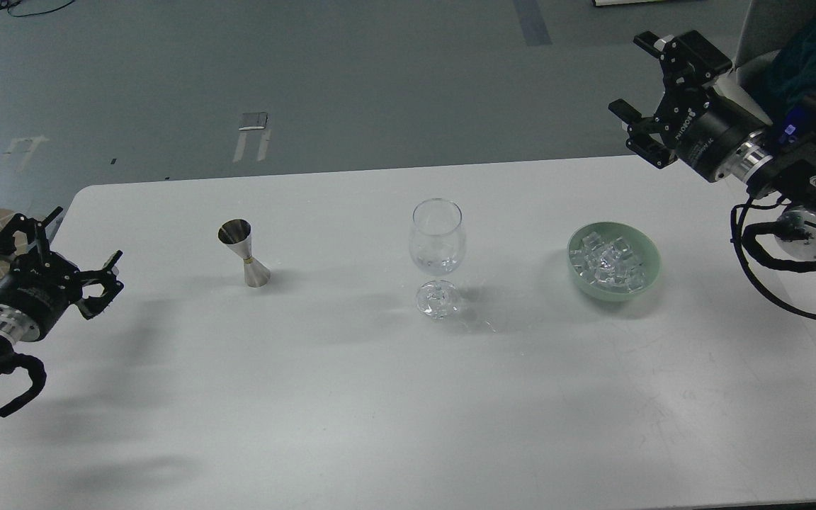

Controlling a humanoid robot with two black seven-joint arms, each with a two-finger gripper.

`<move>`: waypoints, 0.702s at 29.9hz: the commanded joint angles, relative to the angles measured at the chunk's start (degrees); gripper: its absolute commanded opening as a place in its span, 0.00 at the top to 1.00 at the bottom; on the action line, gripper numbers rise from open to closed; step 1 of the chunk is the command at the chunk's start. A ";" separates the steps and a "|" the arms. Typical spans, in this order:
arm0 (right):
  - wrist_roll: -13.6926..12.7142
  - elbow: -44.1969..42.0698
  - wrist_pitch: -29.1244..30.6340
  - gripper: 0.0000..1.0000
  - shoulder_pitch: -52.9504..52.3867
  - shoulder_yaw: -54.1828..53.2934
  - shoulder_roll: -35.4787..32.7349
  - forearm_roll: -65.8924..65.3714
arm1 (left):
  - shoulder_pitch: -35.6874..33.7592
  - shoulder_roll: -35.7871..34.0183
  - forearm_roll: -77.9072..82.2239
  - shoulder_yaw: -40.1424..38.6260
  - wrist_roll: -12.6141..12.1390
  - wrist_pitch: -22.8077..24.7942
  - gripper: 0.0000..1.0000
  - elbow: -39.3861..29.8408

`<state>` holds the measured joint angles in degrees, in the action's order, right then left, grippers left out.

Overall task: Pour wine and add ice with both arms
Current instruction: 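Reach the right gripper into the glass bowl of ice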

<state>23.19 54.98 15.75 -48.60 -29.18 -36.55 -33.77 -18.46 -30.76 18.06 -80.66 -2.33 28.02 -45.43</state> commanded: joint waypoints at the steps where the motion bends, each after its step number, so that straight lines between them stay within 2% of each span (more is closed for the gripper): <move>1: 0.10 5.57 -6.60 0.00 0.18 3.16 -4.22 -12.17 | -3.95 0.00 2.77 0.06 2.50 -0.02 0.02 -0.01; 4: 0.10 8.21 -10.47 0.00 0.35 5.79 -6.16 -20.26 | -5.18 0.17 2.94 0.33 2.50 -0.02 0.02 -0.01; 8: 0.19 7.87 -16.35 0.00 0.53 11.50 -6.78 -40.43 | -5.89 0.96 2.94 0.68 2.59 -0.02 0.02 -0.10; 12: 0.27 6.55 -17.95 0.00 0.97 13.62 -6.69 -51.55 | -5.97 1.58 3.03 0.68 2.77 -0.02 0.02 -0.27; 14: 0.28 5.41 -17.95 0.00 1.14 14.59 -6.43 -56.21 | -6.32 1.23 3.03 0.77 3.82 -0.02 0.02 -0.27; 21: 0.28 1.89 -18.39 0.01 1.32 16.87 -5.11 -62.64 | -6.94 1.49 4.35 0.94 4.00 -0.02 0.02 -0.27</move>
<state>23.49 58.35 -2.58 -47.32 -13.23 -42.58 -94.49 -25.34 -29.50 21.46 -79.73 1.62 28.00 -45.73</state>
